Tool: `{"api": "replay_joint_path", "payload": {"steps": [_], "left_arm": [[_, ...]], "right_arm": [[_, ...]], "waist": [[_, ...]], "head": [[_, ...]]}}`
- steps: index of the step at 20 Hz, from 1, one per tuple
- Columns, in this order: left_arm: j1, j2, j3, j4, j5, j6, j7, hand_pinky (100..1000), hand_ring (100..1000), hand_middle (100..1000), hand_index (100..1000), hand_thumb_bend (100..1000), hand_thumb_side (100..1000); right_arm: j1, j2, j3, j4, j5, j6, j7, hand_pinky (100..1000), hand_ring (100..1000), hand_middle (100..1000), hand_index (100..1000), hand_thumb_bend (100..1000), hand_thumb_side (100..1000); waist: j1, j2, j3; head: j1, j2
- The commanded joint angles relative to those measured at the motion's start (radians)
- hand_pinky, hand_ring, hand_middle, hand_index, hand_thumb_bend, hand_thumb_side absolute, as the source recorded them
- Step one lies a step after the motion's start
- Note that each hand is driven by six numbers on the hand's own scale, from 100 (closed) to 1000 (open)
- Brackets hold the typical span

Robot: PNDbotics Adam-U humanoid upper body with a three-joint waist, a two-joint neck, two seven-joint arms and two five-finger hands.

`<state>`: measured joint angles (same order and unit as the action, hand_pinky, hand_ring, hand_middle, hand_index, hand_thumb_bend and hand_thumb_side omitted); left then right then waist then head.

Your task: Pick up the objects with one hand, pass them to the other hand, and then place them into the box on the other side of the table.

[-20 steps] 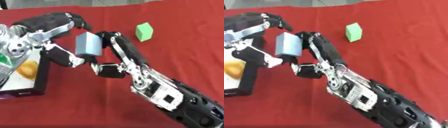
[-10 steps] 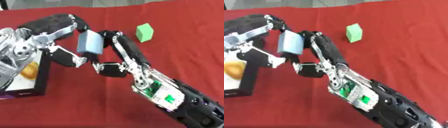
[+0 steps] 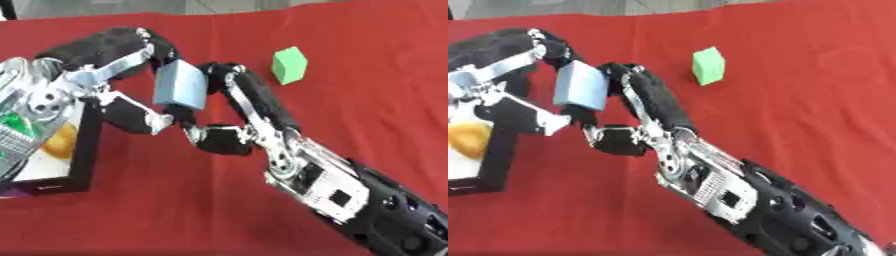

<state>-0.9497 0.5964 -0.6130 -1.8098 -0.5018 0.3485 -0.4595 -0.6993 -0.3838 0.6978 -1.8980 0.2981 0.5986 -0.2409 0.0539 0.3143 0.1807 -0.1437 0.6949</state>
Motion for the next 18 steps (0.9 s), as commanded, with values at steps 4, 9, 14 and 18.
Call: {"api": "replay_joint_path", "payload": {"steps": [4,9,14,18], "left_arm": [[-0.006,0.034,0.017,0.003,-0.028,-0.007,0.020,764,635,477,413,134,100],[0.006,0.048,0.019,0.019,-0.050,-0.022,0.012,763,634,471,402,178,100],[0.022,0.068,0.025,0.040,-0.069,-0.031,0.011,759,633,464,398,200,100],[0.032,0.077,0.030,0.053,-0.074,-0.034,0.013,756,628,454,391,214,100]], "right_arm": [[-0.011,-0.004,0.011,-0.011,0.069,-0.030,0.082,790,793,747,848,100,507],[-0.009,-0.006,-0.002,-0.015,0.139,-0.042,0.123,797,800,760,882,100,485],[-0.009,-0.009,-0.007,-0.021,0.171,-0.048,0.136,800,801,763,908,100,386],[-0.009,-0.010,-0.011,-0.022,0.183,-0.036,0.137,798,795,756,911,100,331]], "waist": [[-0.001,-0.024,0.000],[-0.002,-0.023,-0.001],[-0.002,-0.022,-0.002],[-0.003,-0.023,-0.002]], "head": [[0.000,-0.010],[0.002,-0.010],[0.003,-0.010],[0.003,-0.013]]}}
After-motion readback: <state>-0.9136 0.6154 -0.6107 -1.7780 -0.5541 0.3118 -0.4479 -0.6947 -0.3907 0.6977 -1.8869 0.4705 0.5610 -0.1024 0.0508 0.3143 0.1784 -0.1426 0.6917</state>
